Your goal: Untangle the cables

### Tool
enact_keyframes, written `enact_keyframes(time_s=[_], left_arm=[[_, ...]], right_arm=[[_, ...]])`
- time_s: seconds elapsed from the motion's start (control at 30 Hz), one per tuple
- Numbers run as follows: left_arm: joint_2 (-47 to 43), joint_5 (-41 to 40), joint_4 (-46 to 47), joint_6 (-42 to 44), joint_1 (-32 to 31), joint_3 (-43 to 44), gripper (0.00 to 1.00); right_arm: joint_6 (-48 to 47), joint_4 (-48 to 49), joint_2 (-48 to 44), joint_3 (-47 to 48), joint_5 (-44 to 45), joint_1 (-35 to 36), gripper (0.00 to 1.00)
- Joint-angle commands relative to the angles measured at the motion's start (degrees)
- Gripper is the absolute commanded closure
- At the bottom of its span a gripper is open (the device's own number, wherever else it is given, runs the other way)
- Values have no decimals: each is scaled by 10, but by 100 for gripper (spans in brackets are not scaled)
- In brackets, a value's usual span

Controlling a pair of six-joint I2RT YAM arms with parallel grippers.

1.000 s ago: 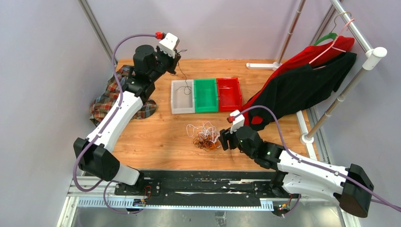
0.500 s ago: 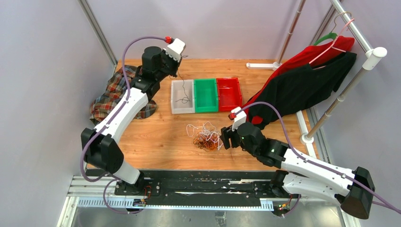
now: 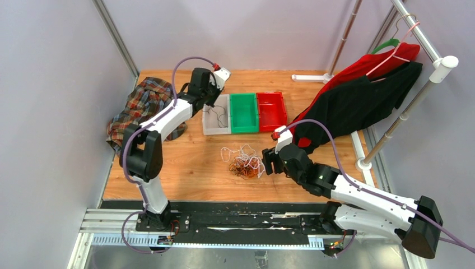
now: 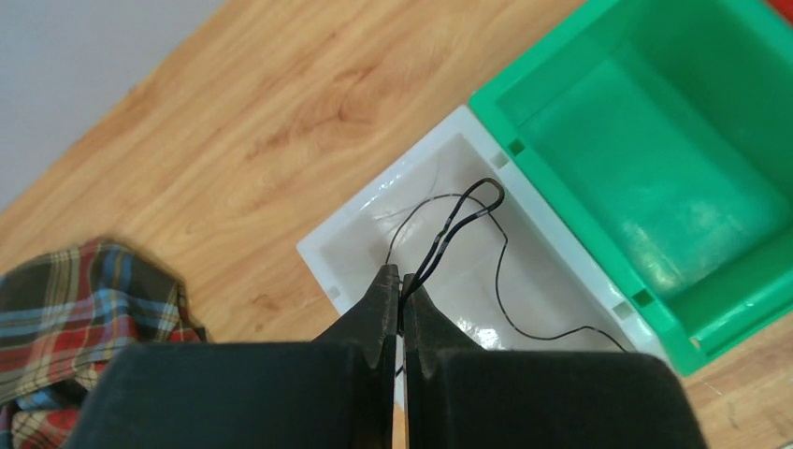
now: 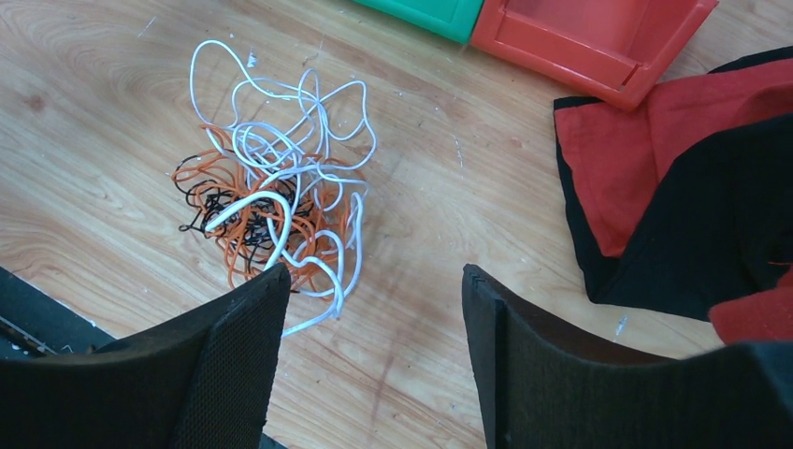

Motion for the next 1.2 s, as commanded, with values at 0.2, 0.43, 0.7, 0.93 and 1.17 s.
enact_keyframes(time_s=[0.2, 0.43, 0.7, 0.93, 1.17], left_arm=[[40, 2, 6, 13, 1, -7, 98], [43, 17, -14, 12, 1, -22, 68], [32, 30, -97, 28, 1, 36, 31], [29, 83, -216, 57, 4, 114, 14], [-10, 240, -350, 38, 3, 139, 3]], right_arm=[[-12, 25, 26, 22, 16, -20, 33], [-34, -1, 0, 48, -7, -63, 34], [-38, -16, 12, 62, -34, -81, 35], [-50, -19, 26, 80, -46, -87, 35], [-14, -16, 35, 79, -100, -115, 34]])
